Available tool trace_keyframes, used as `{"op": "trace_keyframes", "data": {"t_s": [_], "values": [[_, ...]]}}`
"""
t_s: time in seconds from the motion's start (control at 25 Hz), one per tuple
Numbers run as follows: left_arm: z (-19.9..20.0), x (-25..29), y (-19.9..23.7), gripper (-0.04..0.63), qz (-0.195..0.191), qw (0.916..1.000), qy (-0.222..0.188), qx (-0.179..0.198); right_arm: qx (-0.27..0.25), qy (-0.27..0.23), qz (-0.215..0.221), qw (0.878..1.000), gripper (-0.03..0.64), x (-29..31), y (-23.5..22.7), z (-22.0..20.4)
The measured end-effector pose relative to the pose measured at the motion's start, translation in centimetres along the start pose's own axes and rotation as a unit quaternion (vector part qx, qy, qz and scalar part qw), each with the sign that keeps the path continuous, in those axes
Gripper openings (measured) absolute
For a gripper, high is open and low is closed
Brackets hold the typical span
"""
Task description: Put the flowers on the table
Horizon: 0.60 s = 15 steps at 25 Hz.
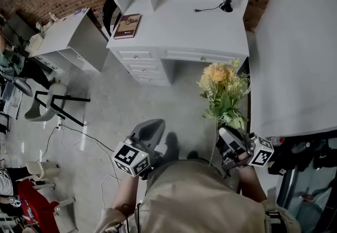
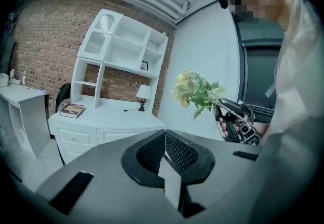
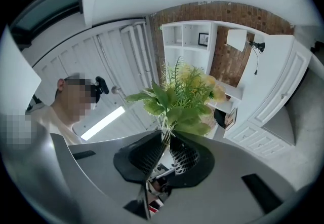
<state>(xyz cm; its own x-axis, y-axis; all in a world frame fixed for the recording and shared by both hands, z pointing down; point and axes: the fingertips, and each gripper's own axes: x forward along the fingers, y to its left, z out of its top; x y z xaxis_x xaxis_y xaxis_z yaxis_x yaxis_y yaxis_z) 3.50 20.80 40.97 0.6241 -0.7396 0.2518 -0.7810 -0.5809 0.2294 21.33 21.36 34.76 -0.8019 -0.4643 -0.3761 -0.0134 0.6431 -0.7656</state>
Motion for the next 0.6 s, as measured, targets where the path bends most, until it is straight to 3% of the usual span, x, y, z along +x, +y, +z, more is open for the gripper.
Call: {"op": "trace_keyframes", "data": {"t_s": [0.32, 0.6], "values": [[0.5, 2.0, 1.5, 0.011, -0.018, 0.9997, -0.009, -0.015, -0.005, -0.011, -0.035, 0.999, 0.054, 0.6, -1.7, 1.1], [1.3, 1.1, 4.6, 0.011, -0.004, 0.9997, -0.013, -0.02, -0.004, -0.006, -0.04, 0.999, 0.054, 3.9, -3.0, 0.8]]}}
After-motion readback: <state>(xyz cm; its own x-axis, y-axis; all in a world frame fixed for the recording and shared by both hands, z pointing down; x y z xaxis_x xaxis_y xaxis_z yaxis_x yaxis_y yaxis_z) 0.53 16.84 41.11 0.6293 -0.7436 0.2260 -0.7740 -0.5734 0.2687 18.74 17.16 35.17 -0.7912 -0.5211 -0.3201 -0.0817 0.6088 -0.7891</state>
